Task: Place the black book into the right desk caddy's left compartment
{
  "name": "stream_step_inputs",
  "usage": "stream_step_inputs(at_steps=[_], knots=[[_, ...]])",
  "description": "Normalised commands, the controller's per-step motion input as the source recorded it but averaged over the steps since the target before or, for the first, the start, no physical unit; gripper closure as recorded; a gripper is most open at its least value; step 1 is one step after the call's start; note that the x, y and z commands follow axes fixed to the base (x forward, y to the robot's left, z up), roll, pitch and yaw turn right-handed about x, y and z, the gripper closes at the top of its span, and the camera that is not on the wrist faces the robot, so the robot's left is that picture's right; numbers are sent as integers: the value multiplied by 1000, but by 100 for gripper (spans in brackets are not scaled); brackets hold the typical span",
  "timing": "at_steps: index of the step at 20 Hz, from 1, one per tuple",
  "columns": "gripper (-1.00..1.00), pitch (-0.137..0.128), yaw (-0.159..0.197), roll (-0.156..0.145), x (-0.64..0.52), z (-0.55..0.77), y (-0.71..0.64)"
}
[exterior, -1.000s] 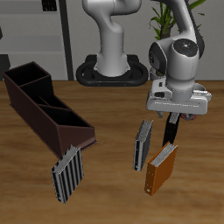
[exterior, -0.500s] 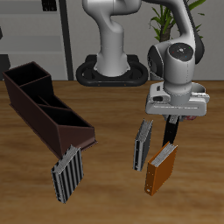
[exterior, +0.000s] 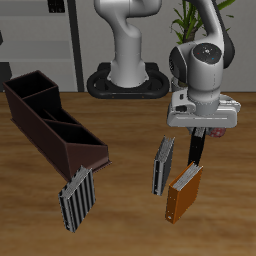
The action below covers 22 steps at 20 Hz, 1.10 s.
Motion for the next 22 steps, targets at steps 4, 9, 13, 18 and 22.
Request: stream_step_inputs(at_steps=[4, 9, 13, 18, 22], knots=[[100, -64, 26, -8, -102, 390, -181], [100, -55, 13, -15, -71, 338, -192], [100, 1, 18, -28, -6, 128, -165], [100, -38, -1, -46, -63, 252, -305], [100, -29, -16, -32, -105, 231, -234]])
